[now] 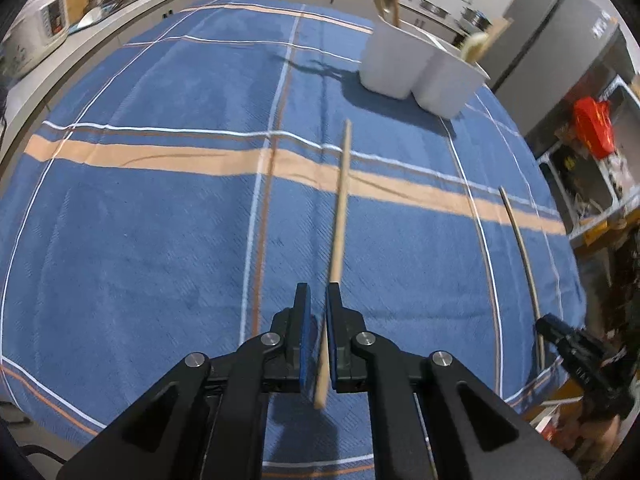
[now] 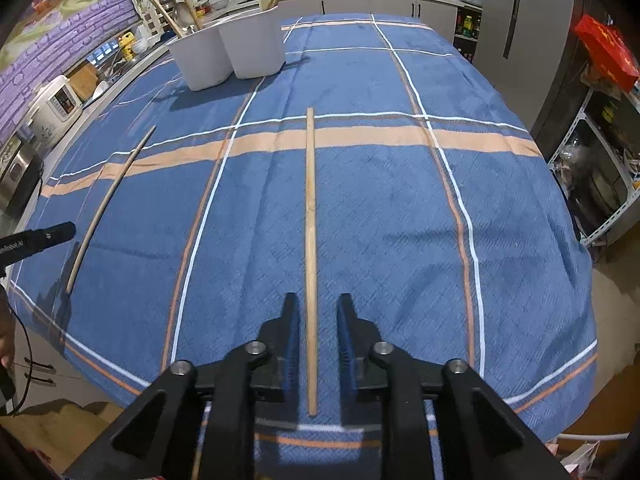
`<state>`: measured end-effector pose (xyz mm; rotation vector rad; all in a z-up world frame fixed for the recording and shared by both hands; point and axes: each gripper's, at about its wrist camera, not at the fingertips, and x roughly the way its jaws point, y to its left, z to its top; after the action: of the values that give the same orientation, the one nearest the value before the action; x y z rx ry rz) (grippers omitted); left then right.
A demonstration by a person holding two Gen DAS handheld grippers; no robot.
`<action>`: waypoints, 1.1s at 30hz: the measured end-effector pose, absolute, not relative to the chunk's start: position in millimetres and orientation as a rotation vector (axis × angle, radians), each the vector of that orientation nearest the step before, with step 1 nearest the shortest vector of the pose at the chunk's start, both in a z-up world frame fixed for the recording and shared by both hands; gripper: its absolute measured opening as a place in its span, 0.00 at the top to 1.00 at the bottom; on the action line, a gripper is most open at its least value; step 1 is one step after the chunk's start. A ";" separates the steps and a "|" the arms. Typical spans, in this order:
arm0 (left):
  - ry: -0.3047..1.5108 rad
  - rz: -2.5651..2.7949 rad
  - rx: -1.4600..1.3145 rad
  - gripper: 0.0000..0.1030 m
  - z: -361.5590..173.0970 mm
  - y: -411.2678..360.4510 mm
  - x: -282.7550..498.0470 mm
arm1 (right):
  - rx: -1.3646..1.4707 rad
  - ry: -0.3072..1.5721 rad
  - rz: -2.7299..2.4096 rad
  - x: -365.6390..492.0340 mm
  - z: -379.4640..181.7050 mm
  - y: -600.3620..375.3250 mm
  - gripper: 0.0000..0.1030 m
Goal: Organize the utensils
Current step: 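Position each open gripper around a chopstick and close both grippers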
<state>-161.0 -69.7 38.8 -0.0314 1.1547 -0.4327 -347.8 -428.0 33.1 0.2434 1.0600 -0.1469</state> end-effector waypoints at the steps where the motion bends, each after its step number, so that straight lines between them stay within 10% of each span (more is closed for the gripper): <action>1: 1.156 -0.429 -0.037 0.93 39.0 -68.9 -157.0 | 0.238 1.059 -0.147 -346.4 32.9 -428.0 0.76; 11: 1.135 -0.482 0.070 0.75 39.7 -106.2 -124.1 | 0.136 1.094 -0.144 -294.3 31.7 -429.5 0.76; 33: 1.179 -0.505 0.364 0.74 23.1 -184.9 -76.8 | 0.240 1.047 -0.321 -264.7 32.6 -445.8 0.75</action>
<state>-76.8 -184.9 23.1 0.3635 1.1794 -0.5046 -264.7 -445.8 32.6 0.2395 1.0475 -0.3211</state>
